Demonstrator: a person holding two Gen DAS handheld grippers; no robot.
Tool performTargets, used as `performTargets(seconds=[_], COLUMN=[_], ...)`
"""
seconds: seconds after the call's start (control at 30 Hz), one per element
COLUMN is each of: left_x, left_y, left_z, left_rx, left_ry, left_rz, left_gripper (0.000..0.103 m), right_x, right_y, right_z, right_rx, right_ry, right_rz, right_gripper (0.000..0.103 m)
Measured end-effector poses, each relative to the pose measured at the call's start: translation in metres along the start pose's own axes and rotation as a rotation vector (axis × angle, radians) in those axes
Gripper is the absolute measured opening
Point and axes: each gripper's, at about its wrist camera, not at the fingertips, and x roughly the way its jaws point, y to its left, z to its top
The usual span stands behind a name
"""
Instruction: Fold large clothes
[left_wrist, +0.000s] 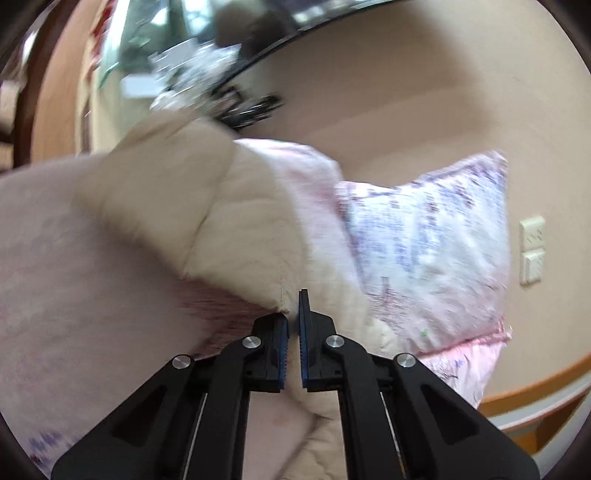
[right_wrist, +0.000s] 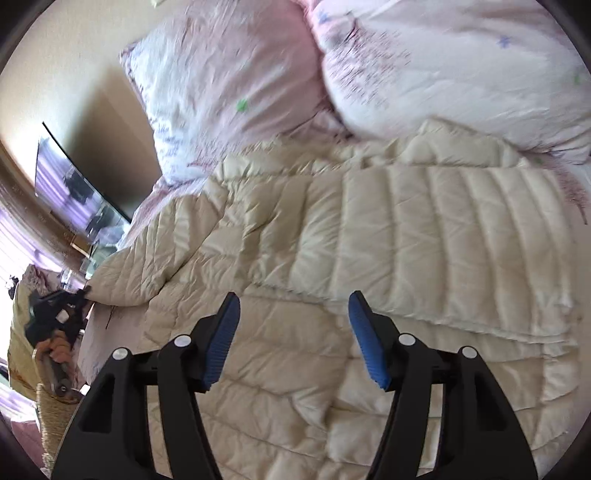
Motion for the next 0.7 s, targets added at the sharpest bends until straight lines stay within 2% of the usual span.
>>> performTargets(seconds=[0.2, 0.3, 0.43, 0.57, 0.7], left_x=[-0.001, 0.009, 0.037, 0.076, 0.11], left_y=[-0.086, -0.13, -0.181, -0.206, -0.207], left_z=[-0.032, -0.068, -0.135, -0.208, -0.263], left_rx=[0.188, 0.293, 0.448, 0.577, 0.66], left_ry=[0.038, 0.105, 0.237, 0.387, 0.503], left_rz=[-0.124, -0.201, -0.276, -0.282, -0.226], left_gripper=[0.003, 0.003, 0.003, 0.003, 0.003], right_x=[-0.024, -0.032, -0.035, -0.034, -0.034], right_y=[-0.027, -0.044, -0.062, -0.079, -0.089], right_z=[-0.002, -0.006, -0.009, -0.013, -0.016], right_rx=[0.037, 0.063, 0.088, 0.118, 0.132], right_ry=[-0.047, -0.059, -0.068, -0.069, -0.074], right_rz=[-0.018, -0.031, -0.04, -0.053, -0.075], right_gripper=[0.062, 0.062, 0.062, 0.062, 0.062])
